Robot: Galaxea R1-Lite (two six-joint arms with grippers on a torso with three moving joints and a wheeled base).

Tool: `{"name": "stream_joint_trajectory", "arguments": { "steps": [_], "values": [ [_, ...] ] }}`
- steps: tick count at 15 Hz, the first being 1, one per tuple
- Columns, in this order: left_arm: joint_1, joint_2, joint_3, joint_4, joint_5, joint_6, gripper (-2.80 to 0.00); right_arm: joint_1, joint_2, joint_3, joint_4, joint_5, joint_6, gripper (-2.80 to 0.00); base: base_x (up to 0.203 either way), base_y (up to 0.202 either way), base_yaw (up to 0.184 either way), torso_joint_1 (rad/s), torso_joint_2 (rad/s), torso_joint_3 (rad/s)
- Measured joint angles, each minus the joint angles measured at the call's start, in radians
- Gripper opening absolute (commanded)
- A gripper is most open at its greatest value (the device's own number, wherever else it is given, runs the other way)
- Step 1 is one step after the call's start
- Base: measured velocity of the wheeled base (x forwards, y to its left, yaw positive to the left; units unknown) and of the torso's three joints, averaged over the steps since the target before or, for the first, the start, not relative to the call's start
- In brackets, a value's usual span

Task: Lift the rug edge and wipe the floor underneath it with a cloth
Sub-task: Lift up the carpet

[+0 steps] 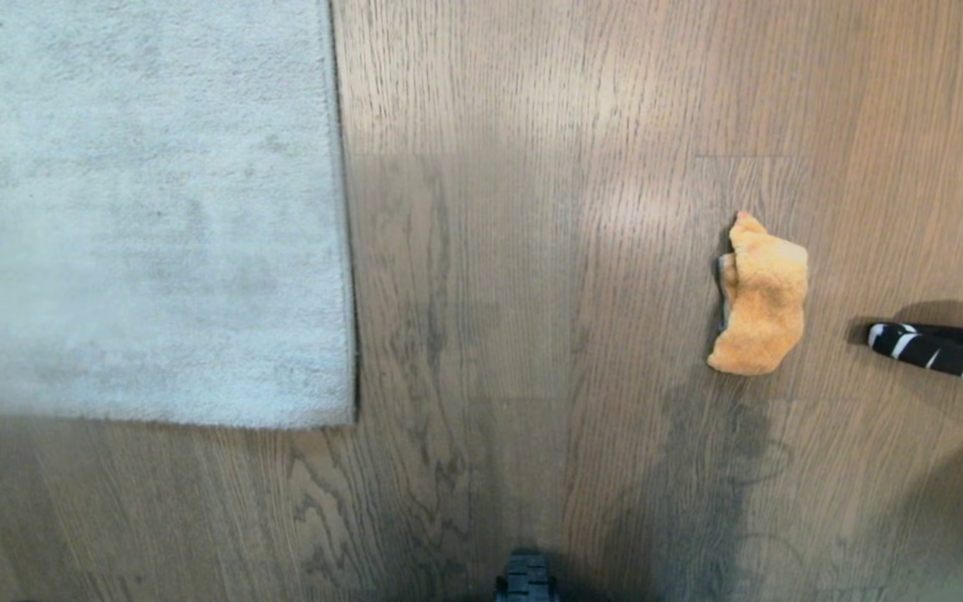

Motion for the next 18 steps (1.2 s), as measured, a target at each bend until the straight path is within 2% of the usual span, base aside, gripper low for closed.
{"name": "stream_joint_trajectory", "arguments": {
  "steps": [18],
  "values": [
    [0.0,0.028,-0.009,0.025,-0.008,0.001,-2.8,0.0,0.0,0.0,0.0,-0.001,0.0,-2.8,0.0,0.0,0.0,0.0,0.0,0.0]
  ]
}}
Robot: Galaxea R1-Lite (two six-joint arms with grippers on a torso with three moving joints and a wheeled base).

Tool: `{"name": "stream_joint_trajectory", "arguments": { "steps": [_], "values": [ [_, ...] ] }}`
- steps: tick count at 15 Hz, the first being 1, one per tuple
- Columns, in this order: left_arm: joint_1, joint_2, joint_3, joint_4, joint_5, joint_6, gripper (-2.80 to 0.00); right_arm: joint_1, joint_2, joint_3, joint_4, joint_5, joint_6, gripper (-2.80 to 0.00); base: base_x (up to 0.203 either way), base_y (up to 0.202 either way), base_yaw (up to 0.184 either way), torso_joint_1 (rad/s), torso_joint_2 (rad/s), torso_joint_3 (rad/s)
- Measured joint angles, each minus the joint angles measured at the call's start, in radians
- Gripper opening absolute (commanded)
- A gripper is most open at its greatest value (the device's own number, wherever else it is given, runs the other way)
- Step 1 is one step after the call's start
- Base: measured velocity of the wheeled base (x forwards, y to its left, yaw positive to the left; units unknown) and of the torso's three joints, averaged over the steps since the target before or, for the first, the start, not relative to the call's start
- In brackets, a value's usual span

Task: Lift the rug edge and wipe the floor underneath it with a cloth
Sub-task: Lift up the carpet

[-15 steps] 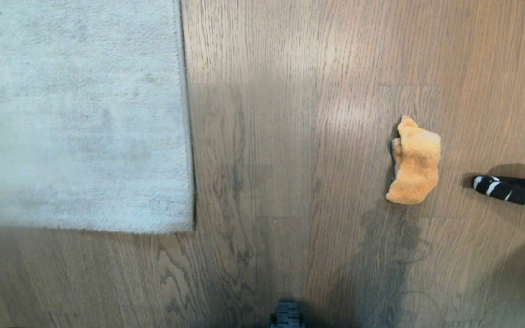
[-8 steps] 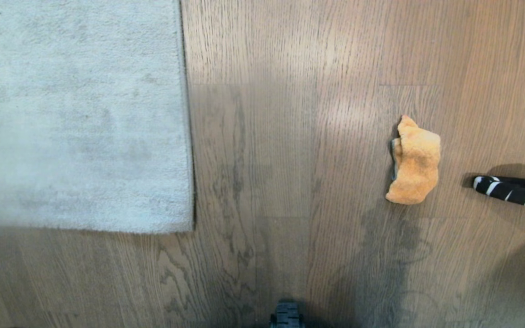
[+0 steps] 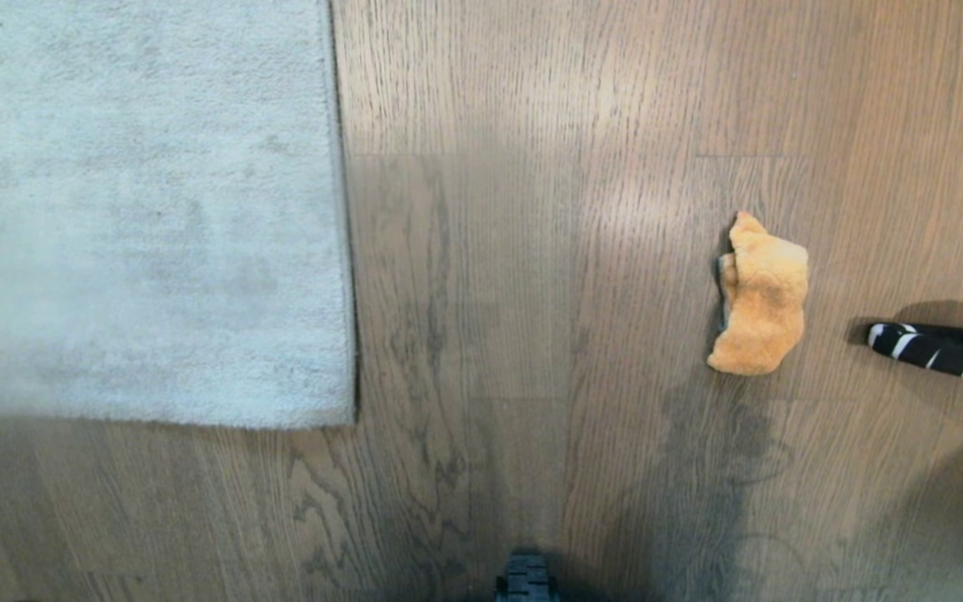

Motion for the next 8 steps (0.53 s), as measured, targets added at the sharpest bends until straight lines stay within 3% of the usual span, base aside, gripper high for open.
{"name": "stream_joint_trajectory", "arguments": {
  "steps": [5,8],
  "values": [
    [-0.027,0.188,-0.13,0.069,-0.011,-0.002,-2.8,0.0,0.0,0.0,0.0,0.0,0.0,-2.8,0.0,0.0,0.0,0.0,0.0,0.0],
    [-0.115,0.37,-0.206,0.081,-0.039,-0.003,-2.8,0.0,0.0,0.0,0.0,0.0,0.0,-2.8,0.0,0.0,0.0,0.0,0.0,0.0]
  ]
}}
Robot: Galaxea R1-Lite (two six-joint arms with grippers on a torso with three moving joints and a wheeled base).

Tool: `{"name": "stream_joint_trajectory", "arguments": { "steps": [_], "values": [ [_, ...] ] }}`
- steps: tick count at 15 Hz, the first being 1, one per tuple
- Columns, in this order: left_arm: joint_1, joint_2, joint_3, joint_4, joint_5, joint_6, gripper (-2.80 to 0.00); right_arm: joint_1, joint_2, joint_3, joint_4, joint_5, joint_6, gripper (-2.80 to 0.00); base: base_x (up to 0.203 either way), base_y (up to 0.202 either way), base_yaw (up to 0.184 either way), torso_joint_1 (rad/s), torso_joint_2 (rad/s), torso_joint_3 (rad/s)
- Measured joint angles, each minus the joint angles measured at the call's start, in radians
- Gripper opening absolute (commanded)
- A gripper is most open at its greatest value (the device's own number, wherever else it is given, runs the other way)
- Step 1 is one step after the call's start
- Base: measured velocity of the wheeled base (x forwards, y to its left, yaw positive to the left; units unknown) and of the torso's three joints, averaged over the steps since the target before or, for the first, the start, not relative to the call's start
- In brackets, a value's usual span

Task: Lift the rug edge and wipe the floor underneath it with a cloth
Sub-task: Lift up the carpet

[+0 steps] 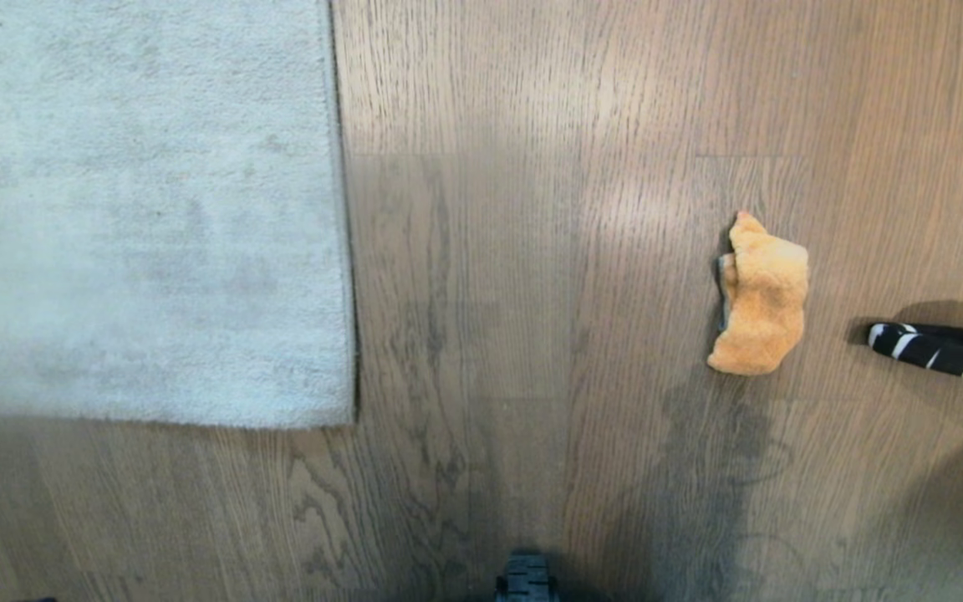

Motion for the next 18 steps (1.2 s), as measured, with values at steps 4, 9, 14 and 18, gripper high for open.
{"name": "stream_joint_trajectory", "arguments": {
  "steps": [4,9,14,18],
  "values": [
    [-0.12,0.226,-0.028,-0.052,-0.044,-0.001,-2.8,0.0,0.0,0.0,0.0,0.0,0.0,-2.8,0.0,0.0,0.0,0.0,0.0,0.0],
    [-0.162,0.53,-0.033,-0.246,-0.092,0.003,-2.8,0.0,0.0,0.0,0.001,0.0,0.0,-2.8,0.0,0.0,0.0,0.0,0.0,0.0],
    [-0.187,0.858,-0.043,-0.537,-0.061,0.008,-2.8,0.0,0.0,0.0,0.001,0.0,0.0,-2.8,0.0,0.0,0.0,0.0,0.0,0.0],
    [-0.255,1.088,-0.055,-0.769,0.093,0.005,0.0,0.0,0.0,0.0,0.0,0.0,0.0,-2.8,0.0,0.0,0.0,0.0,0.0,0.0]
  ]
}}
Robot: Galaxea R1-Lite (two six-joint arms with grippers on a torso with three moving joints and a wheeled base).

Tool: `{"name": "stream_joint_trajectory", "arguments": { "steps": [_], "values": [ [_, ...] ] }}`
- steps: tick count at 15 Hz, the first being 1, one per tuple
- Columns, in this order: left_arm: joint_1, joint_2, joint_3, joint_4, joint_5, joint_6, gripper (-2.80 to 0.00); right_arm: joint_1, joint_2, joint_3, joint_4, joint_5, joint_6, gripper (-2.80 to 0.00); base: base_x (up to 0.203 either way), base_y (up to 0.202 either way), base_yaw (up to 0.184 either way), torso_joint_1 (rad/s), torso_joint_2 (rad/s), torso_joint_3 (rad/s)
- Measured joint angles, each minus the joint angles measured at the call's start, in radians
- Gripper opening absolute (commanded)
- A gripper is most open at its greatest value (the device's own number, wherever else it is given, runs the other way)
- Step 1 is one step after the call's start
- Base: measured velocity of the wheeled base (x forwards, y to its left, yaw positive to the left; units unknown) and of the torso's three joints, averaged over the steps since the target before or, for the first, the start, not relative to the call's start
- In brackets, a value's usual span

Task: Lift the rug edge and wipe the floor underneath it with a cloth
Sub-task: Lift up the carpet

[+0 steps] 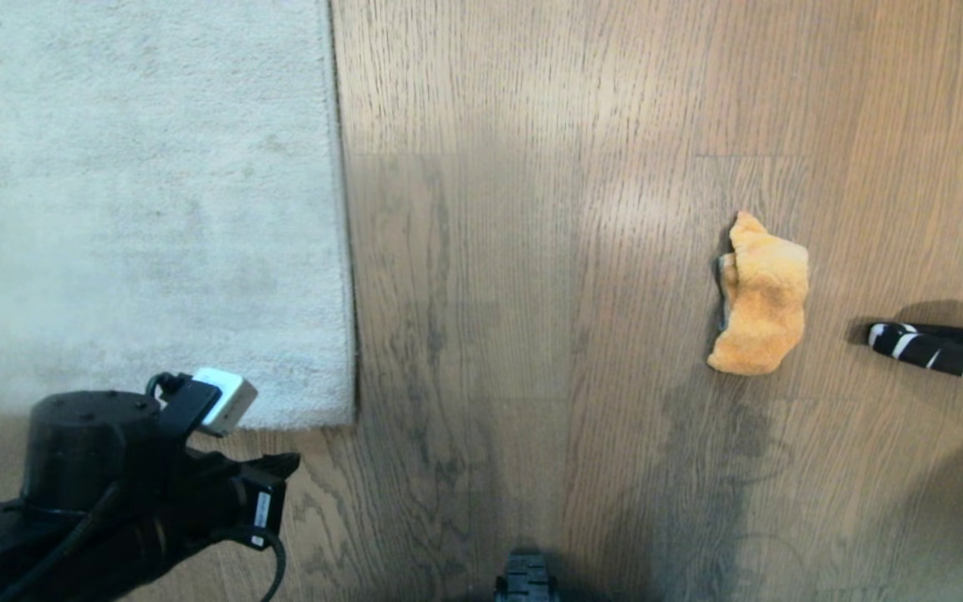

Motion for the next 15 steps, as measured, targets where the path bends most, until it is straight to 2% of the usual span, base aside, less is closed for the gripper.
{"name": "stream_joint_trajectory", "arguments": {
  "steps": [2,7,10,12,15],
  "values": [
    [-0.028,0.074,-0.011,-0.049,0.038,-0.003,0.0,0.0,0.0,0.0,0.0,0.0,0.0,-2.8,0.0,0.0,0.0,0.0,0.0,0.0],
    [-0.041,0.177,-0.094,-0.052,0.05,-0.002,0.0,0.0,0.0,0.0,0.0,0.0,0.0,-2.8,0.0,0.0,0.0,0.0,0.0,0.0],
    [-0.064,0.219,-0.142,-0.042,0.139,0.003,0.0,0.0,0.0,0.0,0.0,0.0,0.0,-2.8,0.0,0.0,0.0,0.0,0.0,0.0],
    [-0.08,0.242,-0.162,-0.041,0.229,0.023,0.0,0.0,0.0,0.0,0.0,0.0,0.0,-2.8,0.0,0.0,0.0,0.0,0.0,0.0],
    [-0.087,0.261,-0.191,-0.023,0.295,0.06,0.0,0.0,0.0,0.0,0.0,0.0,0.0,-2.8,0.0,0.0,0.0,0.0,0.0,0.0]
  ]
}}
